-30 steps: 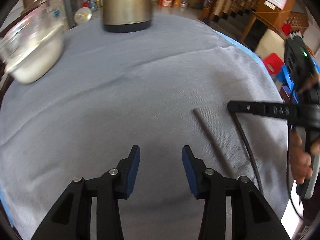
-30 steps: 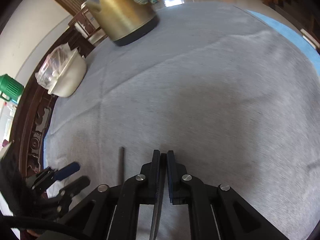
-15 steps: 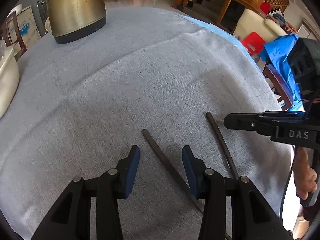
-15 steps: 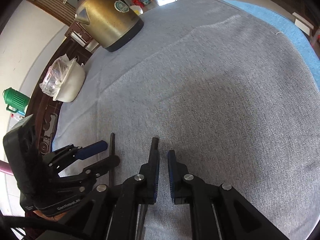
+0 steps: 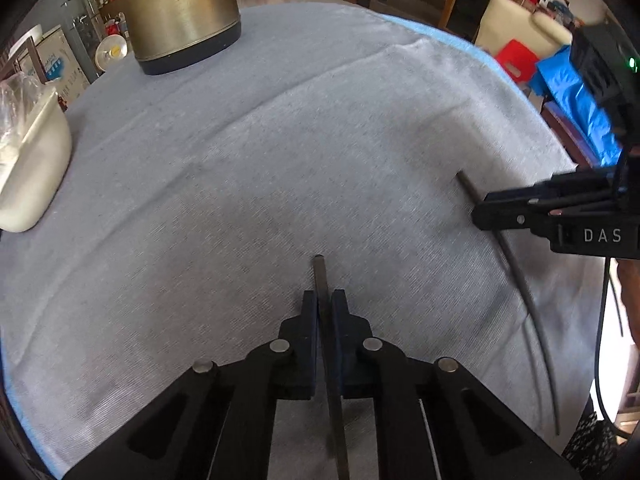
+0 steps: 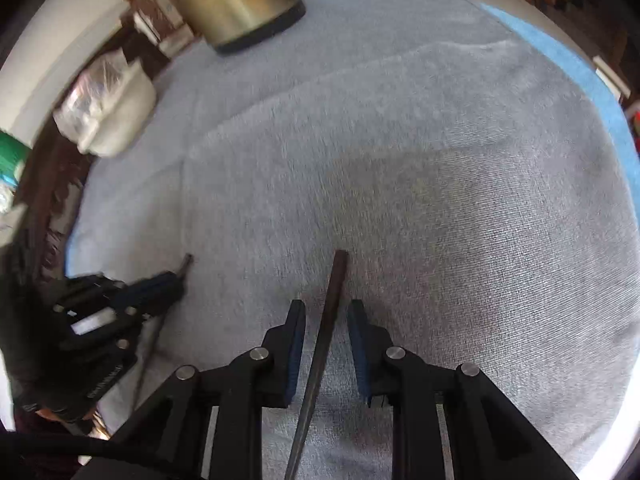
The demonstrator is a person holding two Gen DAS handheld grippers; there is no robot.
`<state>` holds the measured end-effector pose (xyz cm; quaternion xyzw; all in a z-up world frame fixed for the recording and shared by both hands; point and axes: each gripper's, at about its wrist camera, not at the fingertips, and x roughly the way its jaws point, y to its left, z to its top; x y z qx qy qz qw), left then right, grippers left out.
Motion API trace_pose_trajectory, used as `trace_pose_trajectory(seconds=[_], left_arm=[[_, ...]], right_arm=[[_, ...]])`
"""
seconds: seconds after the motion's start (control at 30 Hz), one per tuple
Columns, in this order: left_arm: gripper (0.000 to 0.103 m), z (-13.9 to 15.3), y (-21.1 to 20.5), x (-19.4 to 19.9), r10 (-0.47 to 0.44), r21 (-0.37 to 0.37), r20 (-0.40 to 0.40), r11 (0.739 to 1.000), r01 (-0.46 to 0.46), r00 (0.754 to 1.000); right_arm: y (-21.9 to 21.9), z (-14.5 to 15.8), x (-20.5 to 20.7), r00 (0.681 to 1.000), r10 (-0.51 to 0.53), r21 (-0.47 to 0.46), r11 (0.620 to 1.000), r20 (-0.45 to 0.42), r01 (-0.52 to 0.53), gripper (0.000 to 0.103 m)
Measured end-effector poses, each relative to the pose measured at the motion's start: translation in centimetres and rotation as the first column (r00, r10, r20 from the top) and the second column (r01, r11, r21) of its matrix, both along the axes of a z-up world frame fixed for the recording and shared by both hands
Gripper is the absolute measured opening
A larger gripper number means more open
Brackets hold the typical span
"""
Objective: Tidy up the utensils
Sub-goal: 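Carry the held chopstick upright toward the dark cup with the right gripper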
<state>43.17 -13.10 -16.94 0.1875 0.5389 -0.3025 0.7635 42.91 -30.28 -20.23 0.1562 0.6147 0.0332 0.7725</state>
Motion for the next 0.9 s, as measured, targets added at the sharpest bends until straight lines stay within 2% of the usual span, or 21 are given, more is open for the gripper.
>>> trace_pose_trajectory(seconds=[0.03, 0.13, 0.17, 0.23, 0.3, 0.33, 0.4, 0.47, 0.67, 0.9], left_arm=[[0.010, 0.1, -0.1, 0.0, -0.001, 0.018, 0.004, 1.000, 0.001, 1.000], [0.024, 0.2, -0.4, -0.2, -0.005, 0.045, 0.025, 0.999, 0.004, 1.000], [0.024, 0.2, -0.5, -0.2, -0.001, 0.044, 0.037, 0.999, 0.000, 0.999], [0.024, 0.2, -0.7, -0.1, -0.002, 0.029, 0.049, 1.000, 0.000, 0.999], [0.021, 0.1, -1.2, 0.1, 0.002, 0.012, 0.052, 1.000, -0.003, 0.999], [0.008, 0.0, -1.4, 0.1, 0.002, 0.004, 0.051, 1.000, -0.002, 0.999], [0.006, -0.1, -1.7, 0.1, 0.017, -0.005, 0.042, 1.000, -0.017, 0.999], [0.006, 0.0, -1.3, 0.0, 0.035, -0.014, 0.038, 0.999, -0.035, 0.999], [0.006, 2.7, 2.3, -1.4, 0.131, -0.067, 0.098, 0.990, -0.125, 0.987], [0.006, 8.2, 8.8, -3.7, 0.301, -0.174, 0.204, 0.947, -0.268, 0.931]], right_arm=[[0.3, 0.0, 0.1, 1.000, 0.007, -0.018, 1.000, -0.009, -0.007, 0.025], [1.2, 0.1, 0.7, 0.998, 0.036, -0.078, 0.996, -0.044, -0.039, 0.024], [1.5, 0.1, 0.8, 0.997, 0.054, -0.107, 0.992, -0.052, -0.059, 0.022], [2.1, 0.2, 0.8, 0.996, 0.073, -0.150, 0.986, -0.051, -0.080, 0.014], [2.7, 0.2, 0.5, 0.994, 0.107, -0.184, 0.977, -0.034, -0.111, 0.012], [2.8, 0.2, 0.4, 0.993, 0.113, -0.190, 0.975, -0.028, -0.117, 0.010], [2.6, 0.3, 0.1, 0.995, 0.102, -0.172, 0.980, -0.016, -0.103, 0.007], [1.6, 0.3, -0.4, 0.998, 0.058, -0.095, 0.994, -0.004, -0.059, 0.007], [-0.8, 2.5, -3.2, 0.995, -0.020, 0.002, 1.000, 0.100, 0.020, 0.007], [-2.6, 7.3, -7.4, 0.962, -0.101, 0.039, 0.995, 0.253, 0.094, 0.007]])
